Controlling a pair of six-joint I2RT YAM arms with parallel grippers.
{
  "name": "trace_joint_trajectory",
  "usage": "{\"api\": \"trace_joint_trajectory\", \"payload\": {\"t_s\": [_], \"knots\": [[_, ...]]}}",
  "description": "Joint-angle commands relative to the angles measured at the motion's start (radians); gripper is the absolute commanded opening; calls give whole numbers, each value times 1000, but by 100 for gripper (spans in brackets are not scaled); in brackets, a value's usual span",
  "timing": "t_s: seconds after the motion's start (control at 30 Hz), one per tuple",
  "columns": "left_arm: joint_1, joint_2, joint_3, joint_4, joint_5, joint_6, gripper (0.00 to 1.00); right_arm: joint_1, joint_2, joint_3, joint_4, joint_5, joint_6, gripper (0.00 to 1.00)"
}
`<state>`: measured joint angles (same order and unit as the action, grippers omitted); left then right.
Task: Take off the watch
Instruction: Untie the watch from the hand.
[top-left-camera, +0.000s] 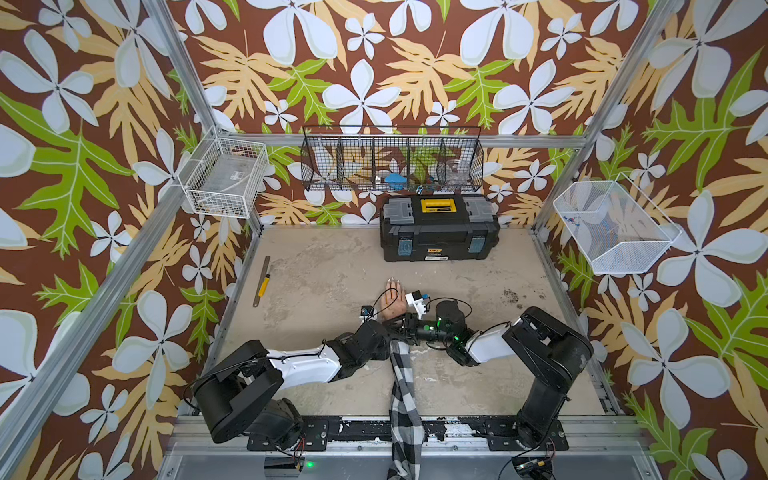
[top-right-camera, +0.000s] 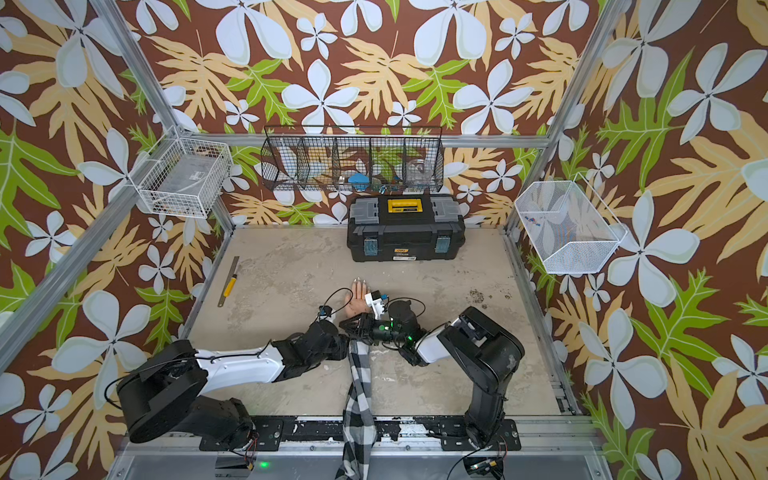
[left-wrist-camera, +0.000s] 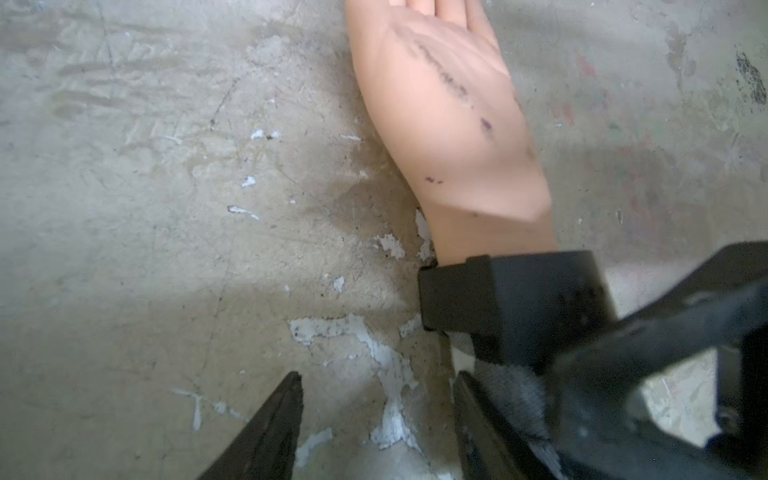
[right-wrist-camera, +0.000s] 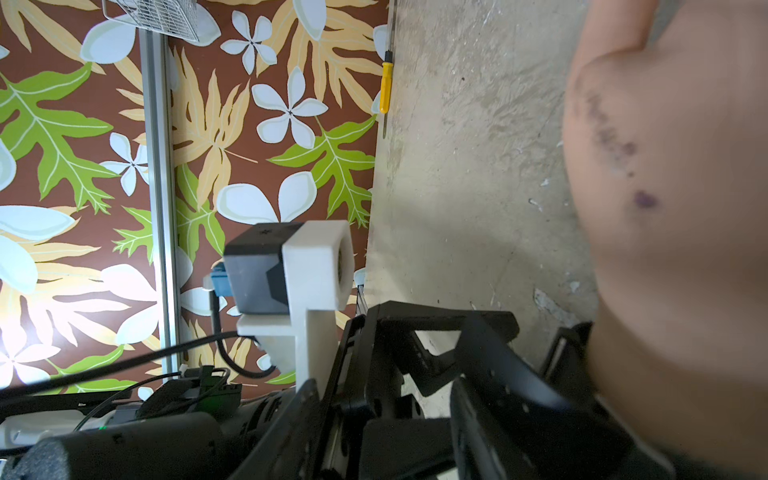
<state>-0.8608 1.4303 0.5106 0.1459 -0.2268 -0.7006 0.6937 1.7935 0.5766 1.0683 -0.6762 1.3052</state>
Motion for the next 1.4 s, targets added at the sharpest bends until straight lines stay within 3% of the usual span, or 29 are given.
{"api": "trace_joint_trajectory", "payload": {"t_s": [0.0, 0.17, 0.37, 0.57, 0.83, 1.37], "knots": [[-2, -24, -7, 3, -3, 1, 60, -25, -47, -20, 15, 2, -17, 52], [0, -110, -20, -39, -40, 1, 60, -120, -190, -87, -148, 8, -126, 52], [21, -191, 15, -99, -23, -3, 61, -138, -328, -7, -664, 174, -521, 53], [28, -222, 104, -133, 18, -9, 63, -138, -329, 22, -801, 261, -690, 52], [29, -130, 183, -155, 31, 16, 63, -119, -301, -26, -640, 148, -551, 49], [29, -23, 85, -83, 22, 7, 63, -78, -219, -22, -394, 33, -309, 49]]}}
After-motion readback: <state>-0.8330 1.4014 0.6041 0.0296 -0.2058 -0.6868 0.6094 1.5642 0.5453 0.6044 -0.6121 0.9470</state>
